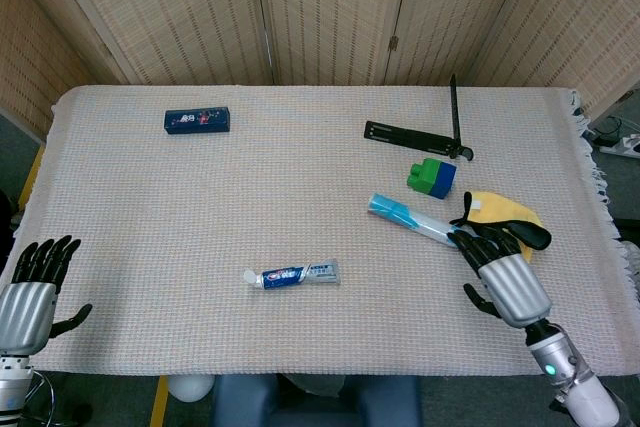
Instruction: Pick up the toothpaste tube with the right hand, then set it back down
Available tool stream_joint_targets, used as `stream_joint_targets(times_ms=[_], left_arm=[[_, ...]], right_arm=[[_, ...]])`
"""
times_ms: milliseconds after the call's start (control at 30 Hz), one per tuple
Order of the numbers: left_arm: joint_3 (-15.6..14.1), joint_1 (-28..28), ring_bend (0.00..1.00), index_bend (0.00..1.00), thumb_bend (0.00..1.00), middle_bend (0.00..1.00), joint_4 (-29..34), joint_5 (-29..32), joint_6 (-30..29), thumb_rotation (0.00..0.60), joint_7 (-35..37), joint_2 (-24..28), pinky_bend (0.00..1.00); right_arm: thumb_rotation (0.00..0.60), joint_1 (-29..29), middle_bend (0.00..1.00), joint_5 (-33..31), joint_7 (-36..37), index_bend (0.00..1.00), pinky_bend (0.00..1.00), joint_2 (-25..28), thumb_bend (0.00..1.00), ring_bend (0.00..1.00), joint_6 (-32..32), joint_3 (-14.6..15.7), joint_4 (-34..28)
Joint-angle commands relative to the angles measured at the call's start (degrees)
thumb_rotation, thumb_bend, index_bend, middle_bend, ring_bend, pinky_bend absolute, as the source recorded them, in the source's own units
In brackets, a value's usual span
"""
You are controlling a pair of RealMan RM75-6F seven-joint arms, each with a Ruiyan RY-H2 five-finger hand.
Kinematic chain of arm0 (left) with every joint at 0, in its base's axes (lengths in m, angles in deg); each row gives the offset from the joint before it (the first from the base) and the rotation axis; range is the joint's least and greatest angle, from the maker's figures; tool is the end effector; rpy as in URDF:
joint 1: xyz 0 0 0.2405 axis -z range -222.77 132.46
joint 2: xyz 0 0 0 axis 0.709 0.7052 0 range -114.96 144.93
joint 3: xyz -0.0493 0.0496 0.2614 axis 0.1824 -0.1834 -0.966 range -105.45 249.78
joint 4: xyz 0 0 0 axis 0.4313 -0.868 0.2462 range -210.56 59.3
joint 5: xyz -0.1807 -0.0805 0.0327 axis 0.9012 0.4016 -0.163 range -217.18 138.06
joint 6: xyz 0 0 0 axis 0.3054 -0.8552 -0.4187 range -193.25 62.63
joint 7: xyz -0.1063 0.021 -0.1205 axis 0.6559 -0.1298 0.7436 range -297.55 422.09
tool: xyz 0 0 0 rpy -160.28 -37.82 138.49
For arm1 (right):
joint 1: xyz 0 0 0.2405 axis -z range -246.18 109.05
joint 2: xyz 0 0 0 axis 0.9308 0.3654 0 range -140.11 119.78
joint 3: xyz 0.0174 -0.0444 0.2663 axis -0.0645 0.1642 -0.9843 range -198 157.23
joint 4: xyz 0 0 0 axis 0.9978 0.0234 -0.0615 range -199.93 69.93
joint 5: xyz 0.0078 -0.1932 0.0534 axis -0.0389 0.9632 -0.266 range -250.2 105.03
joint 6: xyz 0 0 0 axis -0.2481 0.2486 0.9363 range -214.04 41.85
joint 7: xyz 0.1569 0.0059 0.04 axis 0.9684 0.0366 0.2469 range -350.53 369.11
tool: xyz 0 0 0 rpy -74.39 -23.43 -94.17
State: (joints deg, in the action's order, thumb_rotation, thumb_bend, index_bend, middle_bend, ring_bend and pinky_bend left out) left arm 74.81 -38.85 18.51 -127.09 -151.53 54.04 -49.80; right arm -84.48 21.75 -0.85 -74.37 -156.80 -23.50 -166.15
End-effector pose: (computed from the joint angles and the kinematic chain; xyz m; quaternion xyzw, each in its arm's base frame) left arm -0.3032 0.2057 0.1682 -0.6226 -0.3384 -0.3770 0.5964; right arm -0.2362 -0.2397 0.1172 0.7342 -0.3265 0.3855 0.4536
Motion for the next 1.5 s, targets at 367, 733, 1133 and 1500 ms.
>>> stream_joint_targets(times_ms=[367,733,1133,1500], left_arm=[[-0.55,-0.57,0.07,0.09,0.25,0.09,0.97,-0.52,-0.57,0.6,0.31,0.97,0.0],[-0.34,-0.25,0.07,0.1,0.25,0.09,1.27,-0.53,-0.17,0.6,0.91,1.69,0.0],[-0.43,-0.44,0.07,0.1,0.25,0.09,0.67,0.33,0.37,0.6,2.38,1.95,0.0],[-0.39,-0.55,0.07,0.1,0.25,0.09,-0.18,0.65,0.48,0.6,3.63,2.05,0.0]], right_arm=[[0.6,-14.26,0.18,-12.18,-14.03,0.11,0.1,-14.22,0.45,0.23,18.48,-5.05,-2.75],[0.6,-24.33,0.19,-26.17,-23.72,0.22,0.11,-28.03,0.45,0.23,24.02,-8.86,5.78],[0.6,-33.0,0.24,-38.39,-29.79,0.22,0.15,-37.27,0.45,0.25,24.88,-9.81,14.15],[0.6,-36.64,0.29,-42.14,-31.16,0.26,0.18,-40.33,0.45,0.29,23.14,-8.51,17.59]])
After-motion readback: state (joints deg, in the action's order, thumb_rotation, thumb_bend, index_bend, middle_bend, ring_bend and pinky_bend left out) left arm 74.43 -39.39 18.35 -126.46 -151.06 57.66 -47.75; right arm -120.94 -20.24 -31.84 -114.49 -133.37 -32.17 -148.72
